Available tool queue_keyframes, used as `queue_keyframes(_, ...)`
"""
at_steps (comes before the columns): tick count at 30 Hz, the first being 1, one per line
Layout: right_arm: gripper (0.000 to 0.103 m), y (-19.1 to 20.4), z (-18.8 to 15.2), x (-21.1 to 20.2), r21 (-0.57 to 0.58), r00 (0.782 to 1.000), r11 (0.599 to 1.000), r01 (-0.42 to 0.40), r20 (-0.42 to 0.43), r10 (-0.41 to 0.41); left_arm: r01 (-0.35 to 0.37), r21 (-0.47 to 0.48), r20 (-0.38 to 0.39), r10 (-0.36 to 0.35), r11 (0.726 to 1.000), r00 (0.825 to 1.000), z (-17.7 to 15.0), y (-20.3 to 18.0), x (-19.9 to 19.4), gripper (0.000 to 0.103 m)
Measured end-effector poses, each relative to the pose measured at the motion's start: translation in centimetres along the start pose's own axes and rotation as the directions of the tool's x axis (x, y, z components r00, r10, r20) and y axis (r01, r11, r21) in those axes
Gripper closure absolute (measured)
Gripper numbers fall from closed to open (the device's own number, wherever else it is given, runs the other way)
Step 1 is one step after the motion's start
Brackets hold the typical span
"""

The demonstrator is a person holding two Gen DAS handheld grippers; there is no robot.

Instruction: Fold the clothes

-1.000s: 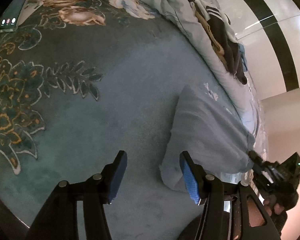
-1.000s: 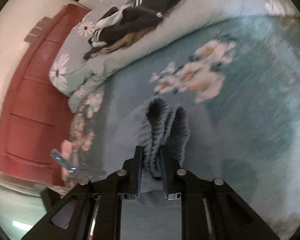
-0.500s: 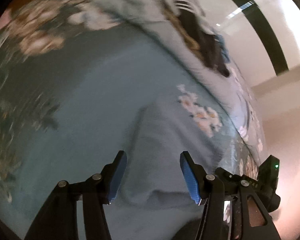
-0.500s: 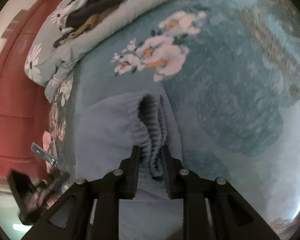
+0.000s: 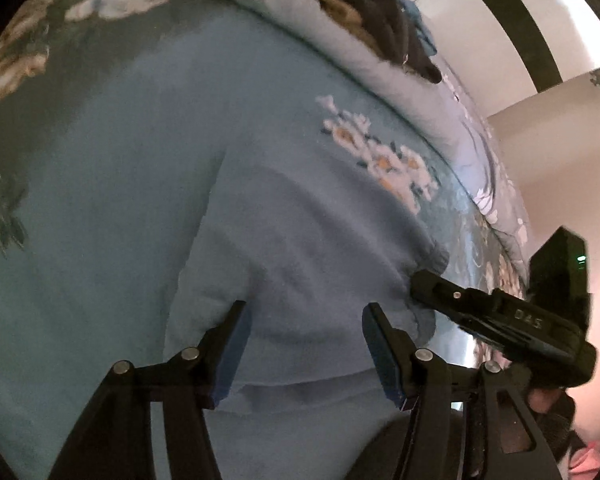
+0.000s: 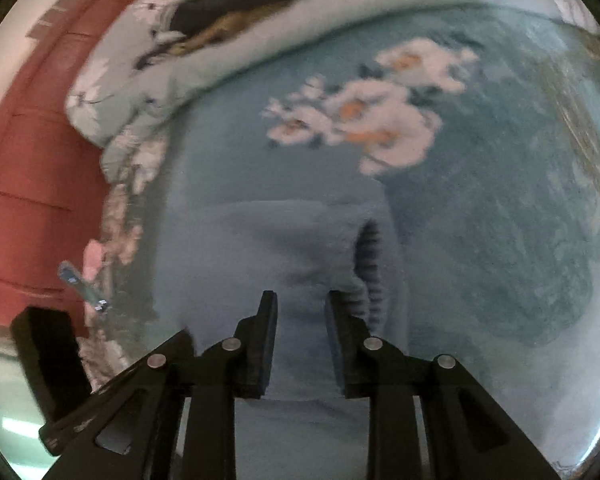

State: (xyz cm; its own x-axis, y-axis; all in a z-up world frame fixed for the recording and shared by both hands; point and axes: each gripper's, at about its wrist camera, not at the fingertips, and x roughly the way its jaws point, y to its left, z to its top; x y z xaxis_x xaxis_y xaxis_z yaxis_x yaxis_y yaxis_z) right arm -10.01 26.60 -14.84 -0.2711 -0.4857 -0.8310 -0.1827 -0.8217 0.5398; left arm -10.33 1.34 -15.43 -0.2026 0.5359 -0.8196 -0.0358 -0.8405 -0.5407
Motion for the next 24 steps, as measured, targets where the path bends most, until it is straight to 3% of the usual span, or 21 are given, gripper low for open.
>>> queue_keyframes(4, 0.078, -1.6, -0.2, 0.1, 0.08, 0.998, 0.995, -0.065, -0.001, 0.065, -0.002, -0.006, -0.019, 0.002, 1.0, 1.0, 0.0, 0.2, 0.6, 0.041)
queue_keyframes(8, 0.076, -0.4, -0.2, -0.9, 0.033, 0.999, 0.999, -0.041, 0.001, 0.041, 0.045, 0.005, 0.015, -0.045, 0.999, 0.999, 0.0, 0.0, -2.0, 0.041)
queue_keyframes(11, 0.059, 0.2, -0.4, -2.5, -0.014, 0.998, 0.999, -0.042, 0.04, 0.043, 0.038, -0.02, 0.062, -0.037, 0.999, 0.997, 0.1, 1.5, -4.0, 0.035)
queue_keyframes(14, 0.052, -1.2, -0.6, -4.2, -0.001, 0.995, 0.999, -0.032, 0.097, 0.032, 0.002, -0.082, 0.076, 0.004, 0.997, 0.997, 0.7, 3.8, -4.5, 0.035)
queue_keyframes(15, 0.04, -1.8, -0.7, -4.2, 0.014, 0.995, 1.0, -0.021, 0.103, 0.019, -0.002, -0.102, 0.069, 0.009, 0.995, 0.998, 0.9, 4.4, -4.4, 0.035)
queue_keyframes(17, 0.032, -2.8, -0.6, -3.7, 0.041, 0.997, 0.999, -0.007, 0.081, 0.003, 0.003, -0.122, 0.049, 0.003, 0.992, 0.999, 1.5, 5.2, -3.7, 0.035)
queue_keyframes(21, 0.028, -4.0, -0.5, -1.7, 0.074, 0.997, 0.994, -0.08, 0.002, 0.08, 0.023, -0.106, -0.009, -0.024, 0.994, 1.0, 2.9, 5.7, -1.8, 0.035)
queue_keyframes(24, 0.028, -4.0, -0.1, 0.0, 0.079, 0.995, 0.993, -0.086, -0.046, 0.09, 0.051, -0.087, -0.062, -0.057, 0.995, 0.996, 3.7, 5.7, -0.2, 0.035)
